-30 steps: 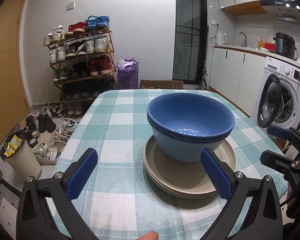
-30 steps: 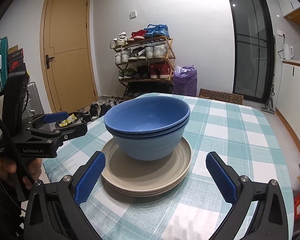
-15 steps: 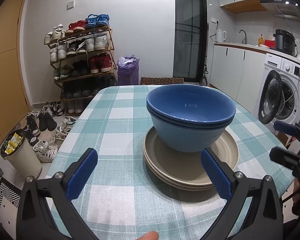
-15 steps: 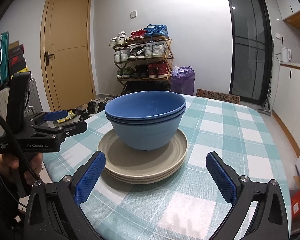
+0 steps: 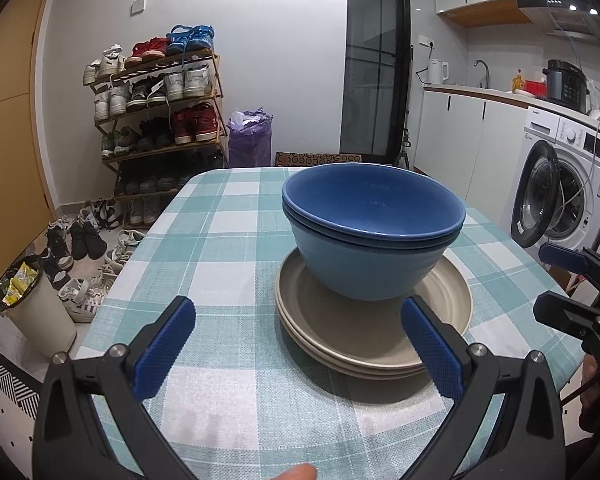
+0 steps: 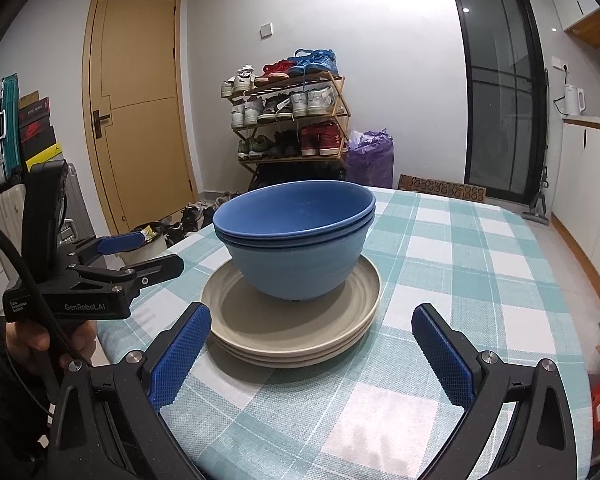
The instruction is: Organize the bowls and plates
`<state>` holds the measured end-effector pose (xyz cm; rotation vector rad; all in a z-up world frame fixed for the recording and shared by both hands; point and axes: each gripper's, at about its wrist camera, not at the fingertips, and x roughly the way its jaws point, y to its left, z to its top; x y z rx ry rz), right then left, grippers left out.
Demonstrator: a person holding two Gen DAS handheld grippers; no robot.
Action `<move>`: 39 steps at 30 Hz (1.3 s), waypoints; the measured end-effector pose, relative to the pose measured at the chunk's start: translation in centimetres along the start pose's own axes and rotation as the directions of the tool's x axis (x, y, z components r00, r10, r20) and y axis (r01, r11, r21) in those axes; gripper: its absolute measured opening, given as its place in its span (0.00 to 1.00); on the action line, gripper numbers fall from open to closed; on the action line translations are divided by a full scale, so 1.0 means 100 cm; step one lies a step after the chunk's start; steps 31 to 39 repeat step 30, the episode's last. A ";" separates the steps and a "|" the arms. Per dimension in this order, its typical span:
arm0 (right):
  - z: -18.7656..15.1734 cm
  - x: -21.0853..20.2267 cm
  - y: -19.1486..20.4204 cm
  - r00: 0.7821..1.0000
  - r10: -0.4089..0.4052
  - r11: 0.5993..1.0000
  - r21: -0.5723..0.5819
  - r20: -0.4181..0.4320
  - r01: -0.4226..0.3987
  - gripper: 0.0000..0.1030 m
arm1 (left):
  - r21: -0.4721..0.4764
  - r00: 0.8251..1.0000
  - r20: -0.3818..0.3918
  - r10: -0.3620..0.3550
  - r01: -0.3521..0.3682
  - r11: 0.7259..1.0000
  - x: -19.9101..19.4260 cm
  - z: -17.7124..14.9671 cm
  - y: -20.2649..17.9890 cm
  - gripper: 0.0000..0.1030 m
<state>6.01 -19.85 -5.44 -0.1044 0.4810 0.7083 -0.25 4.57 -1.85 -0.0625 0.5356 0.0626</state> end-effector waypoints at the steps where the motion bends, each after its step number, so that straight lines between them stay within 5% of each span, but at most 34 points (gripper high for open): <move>1: 0.000 0.000 0.000 1.000 0.002 1.000 0.001 -0.002 -0.002 0.99 | 0.008 1.000 -0.001 0.005 -0.005 1.000 0.001 0.000 -0.001 1.00; 39: -0.004 0.006 0.001 1.000 0.011 1.000 0.001 -0.010 -0.011 0.99 | -0.004 1.000 -0.012 -0.013 0.013 1.000 0.005 -0.004 0.002 1.00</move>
